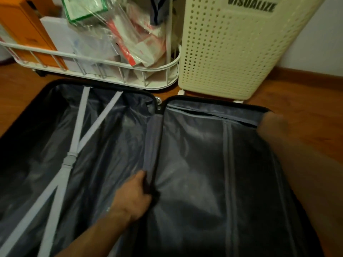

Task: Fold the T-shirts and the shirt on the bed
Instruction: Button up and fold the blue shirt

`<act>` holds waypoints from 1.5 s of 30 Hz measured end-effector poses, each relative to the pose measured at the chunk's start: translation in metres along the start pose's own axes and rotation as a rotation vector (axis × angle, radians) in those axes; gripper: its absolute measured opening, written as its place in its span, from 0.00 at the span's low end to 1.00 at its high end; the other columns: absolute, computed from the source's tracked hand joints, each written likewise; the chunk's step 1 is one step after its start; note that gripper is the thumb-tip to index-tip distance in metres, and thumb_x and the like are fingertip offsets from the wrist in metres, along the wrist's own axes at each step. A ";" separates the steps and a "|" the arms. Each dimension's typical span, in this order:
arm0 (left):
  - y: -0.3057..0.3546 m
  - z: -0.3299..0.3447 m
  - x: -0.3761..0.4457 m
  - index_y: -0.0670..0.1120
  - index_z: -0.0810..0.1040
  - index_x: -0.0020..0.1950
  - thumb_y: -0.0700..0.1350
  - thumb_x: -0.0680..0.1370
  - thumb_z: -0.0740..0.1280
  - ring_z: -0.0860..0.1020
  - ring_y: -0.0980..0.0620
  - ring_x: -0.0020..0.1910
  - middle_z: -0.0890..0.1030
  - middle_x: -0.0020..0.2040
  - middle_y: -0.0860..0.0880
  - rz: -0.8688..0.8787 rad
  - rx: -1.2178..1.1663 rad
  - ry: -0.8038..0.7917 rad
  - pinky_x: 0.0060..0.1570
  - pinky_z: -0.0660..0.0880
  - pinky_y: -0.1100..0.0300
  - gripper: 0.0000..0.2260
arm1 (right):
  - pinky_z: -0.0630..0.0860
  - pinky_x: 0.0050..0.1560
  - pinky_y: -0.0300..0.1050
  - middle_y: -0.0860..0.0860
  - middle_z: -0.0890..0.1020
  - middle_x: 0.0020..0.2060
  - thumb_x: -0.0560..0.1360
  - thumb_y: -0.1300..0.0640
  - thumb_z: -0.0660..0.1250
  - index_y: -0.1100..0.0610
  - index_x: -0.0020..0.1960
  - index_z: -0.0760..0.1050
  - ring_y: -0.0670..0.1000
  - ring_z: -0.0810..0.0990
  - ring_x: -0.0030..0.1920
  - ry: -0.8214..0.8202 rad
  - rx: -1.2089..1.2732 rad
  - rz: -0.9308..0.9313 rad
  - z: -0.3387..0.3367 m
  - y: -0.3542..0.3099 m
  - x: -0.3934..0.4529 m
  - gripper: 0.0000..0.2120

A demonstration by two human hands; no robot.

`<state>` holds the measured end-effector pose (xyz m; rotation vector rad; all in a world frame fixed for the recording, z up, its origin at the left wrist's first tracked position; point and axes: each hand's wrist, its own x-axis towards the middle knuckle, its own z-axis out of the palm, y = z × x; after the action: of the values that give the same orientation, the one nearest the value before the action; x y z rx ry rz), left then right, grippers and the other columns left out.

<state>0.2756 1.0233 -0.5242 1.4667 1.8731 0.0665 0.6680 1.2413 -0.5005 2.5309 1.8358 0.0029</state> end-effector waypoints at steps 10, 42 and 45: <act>0.074 0.048 0.011 0.50 0.61 0.69 0.54 0.74 0.73 0.74 0.45 0.64 0.68 0.67 0.48 -0.013 -0.088 -0.137 0.65 0.72 0.53 0.30 | 0.74 0.63 0.61 0.71 0.76 0.60 0.78 0.66 0.64 0.70 0.64 0.74 0.71 0.76 0.60 -0.050 0.133 0.167 0.017 0.063 0.042 0.16; 0.097 0.020 0.021 0.47 0.70 0.77 0.42 0.82 0.65 0.76 0.48 0.68 0.77 0.71 0.47 0.049 -0.433 -0.137 0.71 0.70 0.55 0.23 | 0.60 0.74 0.58 0.55 0.57 0.79 0.82 0.48 0.60 0.51 0.77 0.63 0.61 0.58 0.77 -0.102 0.475 -0.395 0.037 -0.172 -0.112 0.25; 0.021 0.016 -0.051 0.49 0.82 0.60 0.41 0.77 0.64 0.81 0.44 0.57 0.84 0.57 0.45 0.009 -0.228 0.215 0.60 0.76 0.51 0.14 | 0.67 0.69 0.59 0.60 0.71 0.70 0.77 0.55 0.65 0.57 0.66 0.77 0.66 0.69 0.69 -0.113 0.467 -0.733 0.045 -0.199 -0.211 0.18</act>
<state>0.3055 0.9804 -0.5001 1.3535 1.9548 0.4435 0.4135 1.1022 -0.5462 1.8249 2.8377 -0.6201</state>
